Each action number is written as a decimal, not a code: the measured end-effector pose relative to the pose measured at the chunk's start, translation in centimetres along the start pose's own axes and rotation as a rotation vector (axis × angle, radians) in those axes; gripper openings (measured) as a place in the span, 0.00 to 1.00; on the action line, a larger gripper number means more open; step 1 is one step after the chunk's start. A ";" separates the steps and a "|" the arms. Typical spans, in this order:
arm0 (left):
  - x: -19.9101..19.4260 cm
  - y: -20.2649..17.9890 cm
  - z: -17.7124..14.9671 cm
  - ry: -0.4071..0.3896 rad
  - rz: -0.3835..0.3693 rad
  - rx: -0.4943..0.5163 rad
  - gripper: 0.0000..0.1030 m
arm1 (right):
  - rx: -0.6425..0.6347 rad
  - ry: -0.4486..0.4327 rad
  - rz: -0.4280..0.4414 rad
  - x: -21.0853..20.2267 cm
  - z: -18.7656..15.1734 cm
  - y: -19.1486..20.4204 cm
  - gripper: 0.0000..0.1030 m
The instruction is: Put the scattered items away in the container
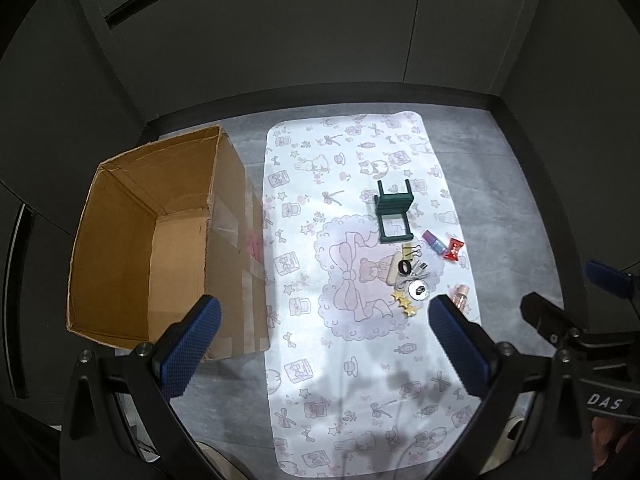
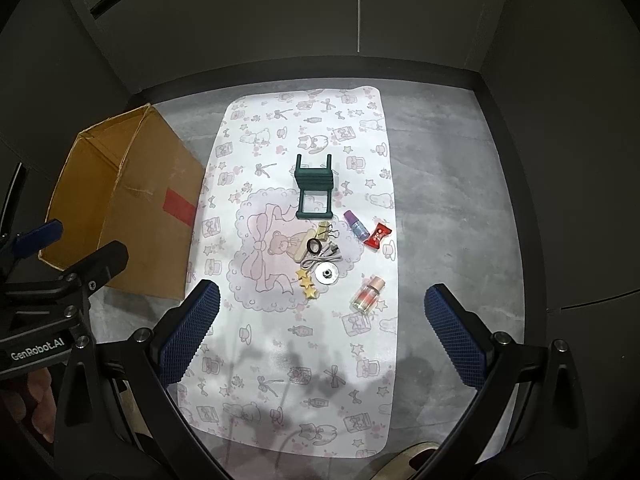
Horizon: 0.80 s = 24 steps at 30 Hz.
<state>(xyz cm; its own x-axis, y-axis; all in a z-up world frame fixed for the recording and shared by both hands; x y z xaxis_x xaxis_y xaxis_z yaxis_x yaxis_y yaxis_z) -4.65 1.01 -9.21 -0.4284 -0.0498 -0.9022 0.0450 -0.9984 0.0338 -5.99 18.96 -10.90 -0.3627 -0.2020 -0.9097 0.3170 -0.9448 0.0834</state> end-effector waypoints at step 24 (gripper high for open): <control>7.1 -4.1 -1.5 0.035 -0.040 0.075 1.00 | 0.055 0.076 -0.048 5.4 -2.3 -5.5 1.00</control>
<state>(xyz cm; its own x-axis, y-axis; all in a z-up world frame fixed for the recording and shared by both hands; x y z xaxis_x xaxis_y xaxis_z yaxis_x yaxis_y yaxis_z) -6.53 4.76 -16.38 -0.3964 -0.0102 -0.9180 -0.0398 -0.9988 0.0283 -7.71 23.65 -17.22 -0.3078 -0.1376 -0.9415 0.2512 -0.9661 0.0591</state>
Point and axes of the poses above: each gripper's, at about its wrist camera, not at the fingertips, and x roughly the way its jaws point, y to its left, z to its top, the point moved 9 cm from there along x, roughly the way its jaws point, and after that the axes turned 2 degrees about -y, right-handed, at the moved point
